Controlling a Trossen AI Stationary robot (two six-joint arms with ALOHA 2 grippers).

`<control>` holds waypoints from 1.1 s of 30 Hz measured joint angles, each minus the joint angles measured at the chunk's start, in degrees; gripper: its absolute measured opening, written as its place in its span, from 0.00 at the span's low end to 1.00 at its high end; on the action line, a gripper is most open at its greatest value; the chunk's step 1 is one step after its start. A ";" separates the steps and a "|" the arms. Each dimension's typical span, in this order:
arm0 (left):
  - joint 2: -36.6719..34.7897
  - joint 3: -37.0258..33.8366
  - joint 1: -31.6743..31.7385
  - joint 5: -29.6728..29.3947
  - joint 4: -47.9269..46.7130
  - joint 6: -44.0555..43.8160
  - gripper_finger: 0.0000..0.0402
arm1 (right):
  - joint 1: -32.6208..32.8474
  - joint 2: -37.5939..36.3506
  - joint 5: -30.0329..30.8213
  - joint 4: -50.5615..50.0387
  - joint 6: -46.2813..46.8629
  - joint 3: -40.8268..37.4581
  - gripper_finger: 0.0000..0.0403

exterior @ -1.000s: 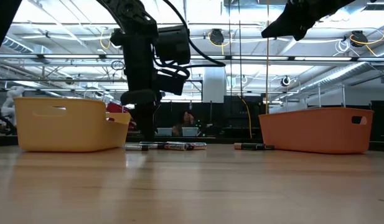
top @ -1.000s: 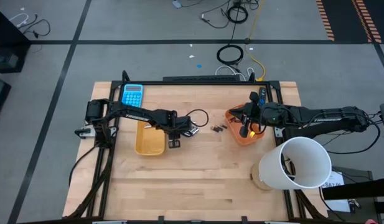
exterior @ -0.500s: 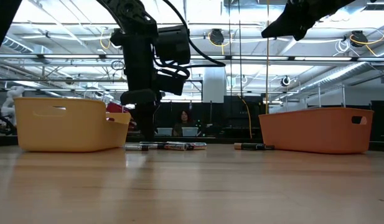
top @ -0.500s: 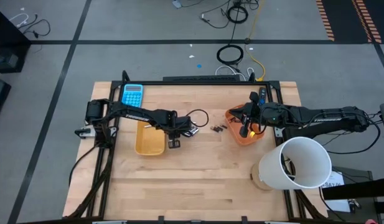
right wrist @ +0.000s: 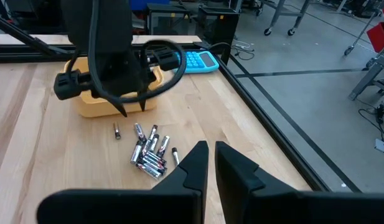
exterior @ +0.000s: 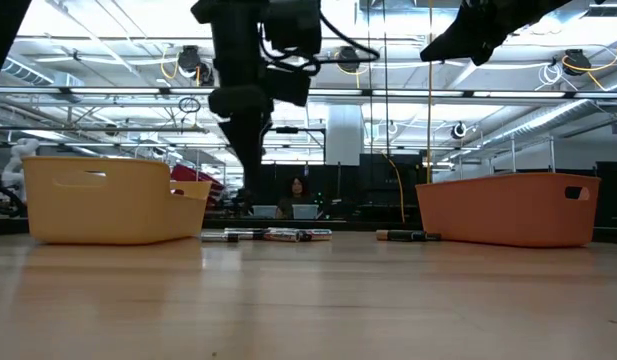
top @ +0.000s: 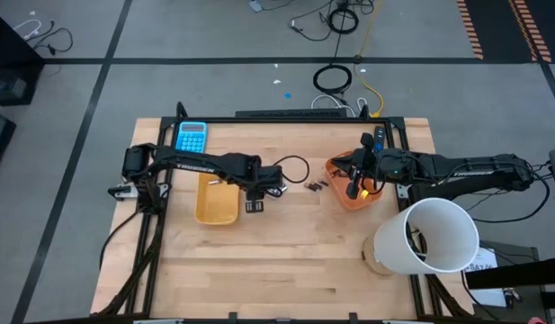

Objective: Sort batteries
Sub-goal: Put the silver battery into the yellow bin

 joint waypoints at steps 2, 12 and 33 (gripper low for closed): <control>-0.01 0.05 0.00 -0.01 0.14 -0.01 0.39 | 0.00 0.00 0.00 0.01 0.00 0.00 0.05; 7.12 0.03 0.05 0.23 2.58 3.10 0.39 | 0.00 0.00 0.02 0.19 -0.07 0.00 0.05; 9.23 0.02 -0.90 2.07 9.95 13.50 0.39 | 0.02 0.00 0.01 0.16 -0.50 0.00 0.05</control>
